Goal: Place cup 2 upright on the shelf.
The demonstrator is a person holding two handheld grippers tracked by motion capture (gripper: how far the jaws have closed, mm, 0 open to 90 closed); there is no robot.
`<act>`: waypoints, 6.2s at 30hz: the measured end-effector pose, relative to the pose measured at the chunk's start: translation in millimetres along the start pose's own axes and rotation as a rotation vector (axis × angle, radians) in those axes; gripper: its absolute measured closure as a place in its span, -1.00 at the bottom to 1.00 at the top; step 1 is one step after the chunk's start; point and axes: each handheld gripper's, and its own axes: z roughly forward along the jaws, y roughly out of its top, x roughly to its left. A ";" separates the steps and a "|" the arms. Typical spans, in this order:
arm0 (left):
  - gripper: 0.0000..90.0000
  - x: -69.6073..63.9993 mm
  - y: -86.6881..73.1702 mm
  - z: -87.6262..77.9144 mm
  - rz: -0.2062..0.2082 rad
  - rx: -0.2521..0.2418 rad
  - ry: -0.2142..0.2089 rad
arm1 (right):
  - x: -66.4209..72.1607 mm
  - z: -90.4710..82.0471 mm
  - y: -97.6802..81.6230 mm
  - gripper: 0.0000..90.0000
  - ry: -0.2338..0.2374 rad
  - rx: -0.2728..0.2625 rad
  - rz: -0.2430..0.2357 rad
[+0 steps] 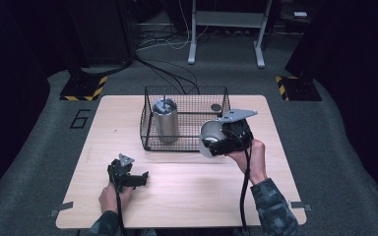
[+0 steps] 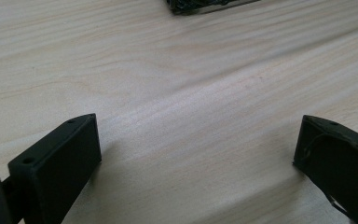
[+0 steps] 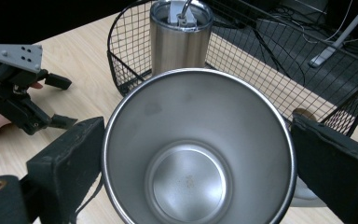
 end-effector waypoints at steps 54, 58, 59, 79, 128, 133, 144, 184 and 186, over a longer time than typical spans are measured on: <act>-0.99 0.3 0.1 0.3 0.008 -0.001 0.001 | -37.9 60.6 64.0 -0.88 -0.010 0.033 -0.017; -0.99 0.1 0.0 0.2 0.006 0.000 0.000 | -39.6 69.3 64.0 -0.88 -0.013 0.043 -0.017; -0.99 0.2 0.1 0.3 0.007 -0.001 0.001 | -40.1 71.4 64.0 -0.88 -0.011 0.048 -0.014; -0.99 1.1 0.3 -0.5 0.019 0.010 -0.004 | -53.7 99.4 61.6 -0.88 -0.019 0.079 0.007; -0.99 0.2 0.2 0.3 0.008 -0.001 0.001 | -57.8 182.6 36.3 -0.88 -0.023 0.274 0.070; -0.99 0.2 0.3 0.1 0.008 0.003 0.000 | -54.9 193.1 30.3 -0.88 -0.020 0.312 0.070; -0.99 0.9 0.3 -0.5 0.020 0.011 -0.003 | -51.5 200.9 26.8 -0.88 -0.014 0.323 0.078; -0.99 0.4 0.3 -0.5 0.010 0.009 -0.005 | -43.7 110.9 44.4 -1.00 0.041 0.144 0.043; -0.99 0.4 0.3 -0.5 0.010 0.009 -0.005 | -39.8 102.2 44.2 -1.00 0.052 0.140 0.050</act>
